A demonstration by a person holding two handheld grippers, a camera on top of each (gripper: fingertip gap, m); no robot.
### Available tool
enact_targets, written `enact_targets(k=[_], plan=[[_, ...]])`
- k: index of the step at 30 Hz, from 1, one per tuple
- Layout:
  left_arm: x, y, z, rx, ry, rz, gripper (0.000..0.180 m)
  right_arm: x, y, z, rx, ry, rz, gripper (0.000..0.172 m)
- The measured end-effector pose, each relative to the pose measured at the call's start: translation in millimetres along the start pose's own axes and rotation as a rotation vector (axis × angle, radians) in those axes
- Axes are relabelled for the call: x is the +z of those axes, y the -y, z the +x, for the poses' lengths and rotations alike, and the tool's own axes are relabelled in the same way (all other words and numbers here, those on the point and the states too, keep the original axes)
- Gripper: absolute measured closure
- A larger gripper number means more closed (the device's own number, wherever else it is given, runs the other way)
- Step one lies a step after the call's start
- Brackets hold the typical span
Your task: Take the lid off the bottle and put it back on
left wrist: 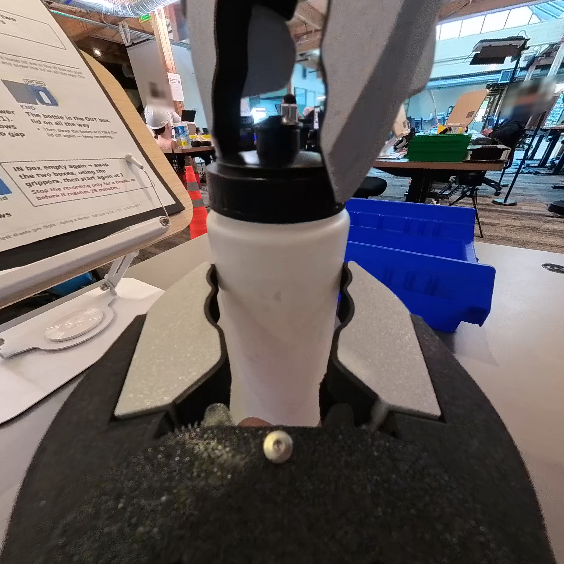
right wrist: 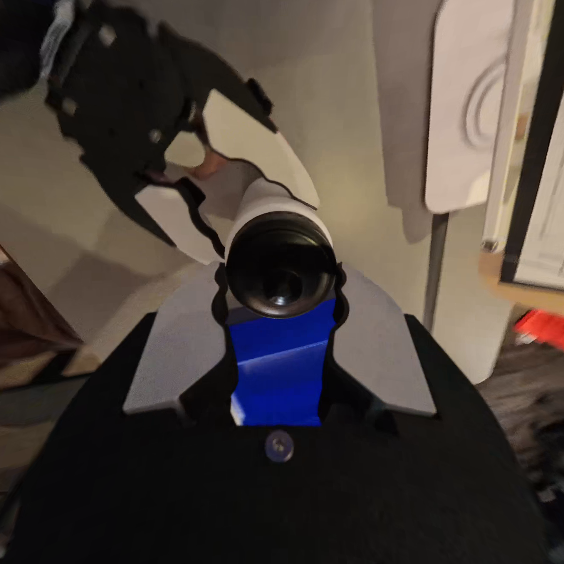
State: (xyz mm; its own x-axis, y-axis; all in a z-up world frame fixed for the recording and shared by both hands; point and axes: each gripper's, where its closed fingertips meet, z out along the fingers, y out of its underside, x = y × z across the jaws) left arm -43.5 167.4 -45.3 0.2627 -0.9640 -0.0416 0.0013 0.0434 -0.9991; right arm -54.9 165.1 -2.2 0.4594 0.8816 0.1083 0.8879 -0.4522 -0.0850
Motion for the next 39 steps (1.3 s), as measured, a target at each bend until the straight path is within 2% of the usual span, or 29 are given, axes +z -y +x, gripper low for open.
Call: enact_targets(k=[4,9,12,16,18,21,25,27,28,31,33,34,39], plan=[[-0.3,-0.5,0.8,-0.009,-0.014,0.010,0.105,0.2,-0.2,-1.5,-0.324,0.025,0.025,0.104],[-0.4,-1.0,1.1,-0.015,-0.022,0.009,0.105,0.0,0.2,-1.3,-0.638,0.045,0.049,0.104],[-0.5,-1.2,0.8,-0.019,-0.024,0.008,0.105,0.0,0.5,-1.5,-0.728,0.058,0.059,0.104],[-0.5,-1.5,1.2,-0.021,-0.027,0.007,0.105,-1.0,0.8,-1.6,-0.714,0.045,0.078,0.104],[-0.4,-1.8,0.4,-0.026,-0.024,0.005,0.105,-4.3,1.4,-1.9,-0.653,0.018,0.110,0.104],[-0.3,-2.2,0.3,-0.028,-0.023,0.003,0.105,-18.9,7.4,-8.0,-0.499,-0.008,0.179,0.080],[-0.3,-2.4,0.0,-0.027,-0.019,0.000,0.105,-32.0,16.9,-8.4,-0.098,-0.024,0.214,0.064],[-0.4,-2.6,-0.1,-0.026,-0.018,-0.002,0.105,-27.5,19.0,-10.4,0.130,0.006,0.214,0.042],[-0.4,-2.6,-0.1,-0.025,-0.018,-0.003,0.105,-24.1,18.8,-10.2,0.229,0.009,0.209,0.037],[-0.1,-2.9,-0.3,-0.024,-0.016,-0.006,0.105,-11.9,11.3,-2.9,0.494,-0.040,0.165,0.034],[-0.2,-3.0,-0.4,-0.023,-0.014,-0.006,0.105,-2.4,1.5,-3.9,0.654,-0.030,0.100,0.037],[-0.1,-3.0,-0.5,-0.023,-0.012,-0.006,0.105,0.7,-0.9,-4.0,0.705,-0.025,0.088,0.043],[0.0,-3.4,-0.8,-0.020,-0.012,-0.010,0.105,-0.2,-1.9,4.6,0.782,-0.113,0.108,0.088]])
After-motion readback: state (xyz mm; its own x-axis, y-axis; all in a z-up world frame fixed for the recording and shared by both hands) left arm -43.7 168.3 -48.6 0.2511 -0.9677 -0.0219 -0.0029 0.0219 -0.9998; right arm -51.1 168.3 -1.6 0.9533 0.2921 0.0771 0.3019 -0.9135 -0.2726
